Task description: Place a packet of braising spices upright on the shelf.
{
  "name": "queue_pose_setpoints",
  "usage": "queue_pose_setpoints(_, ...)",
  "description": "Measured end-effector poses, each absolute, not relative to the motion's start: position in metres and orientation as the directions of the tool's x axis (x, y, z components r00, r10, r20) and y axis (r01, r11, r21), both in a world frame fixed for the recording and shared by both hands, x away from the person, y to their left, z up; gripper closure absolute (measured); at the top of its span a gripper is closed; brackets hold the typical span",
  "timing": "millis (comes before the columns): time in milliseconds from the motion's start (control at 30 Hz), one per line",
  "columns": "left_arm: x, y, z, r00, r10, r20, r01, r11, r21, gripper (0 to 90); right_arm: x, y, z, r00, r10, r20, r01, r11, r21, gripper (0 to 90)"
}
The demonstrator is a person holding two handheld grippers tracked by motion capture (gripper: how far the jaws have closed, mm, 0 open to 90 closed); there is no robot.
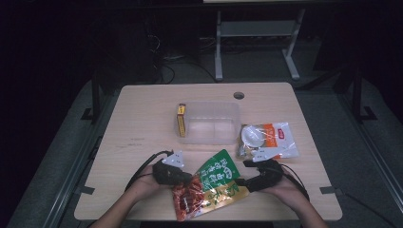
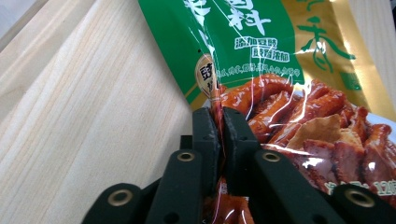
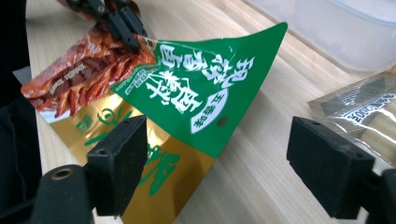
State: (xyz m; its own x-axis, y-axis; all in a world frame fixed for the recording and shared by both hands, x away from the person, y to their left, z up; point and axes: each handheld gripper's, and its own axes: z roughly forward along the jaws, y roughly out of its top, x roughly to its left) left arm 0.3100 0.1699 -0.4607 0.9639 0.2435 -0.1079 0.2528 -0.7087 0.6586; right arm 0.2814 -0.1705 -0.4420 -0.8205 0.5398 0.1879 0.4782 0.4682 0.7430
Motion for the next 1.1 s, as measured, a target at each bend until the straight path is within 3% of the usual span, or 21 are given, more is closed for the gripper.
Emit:
queue_pose_setpoints(200, 0.308, 0.169, -0.456, 0.965, 0.243, -0.098, 0.246, -0.710, 0.660, 89.2, 0.282, -0.167, -0.438, -0.818, 0.536, 0.207, 0.492, 0.468, 0.734, 19.2)
queue_pose_setpoints(533, 0.307, 0.181, -0.435, 0.970, 0.239, -0.054, 0.201, -0.649, 0.734, 89.4, 0.285, -0.173, -0.433, -0.812, 0.519, 0.266, 0.514, 0.423, 0.746, 38.6)
queue_pose_setpoints(1100, 0.306, 0.197, -0.409, 0.976, 0.217, -0.010, 0.136, -0.573, 0.809, 89.5, 0.306, -0.155, -0.424, -0.836, 0.427, 0.344, 0.519, 0.415, 0.747, 54.0)
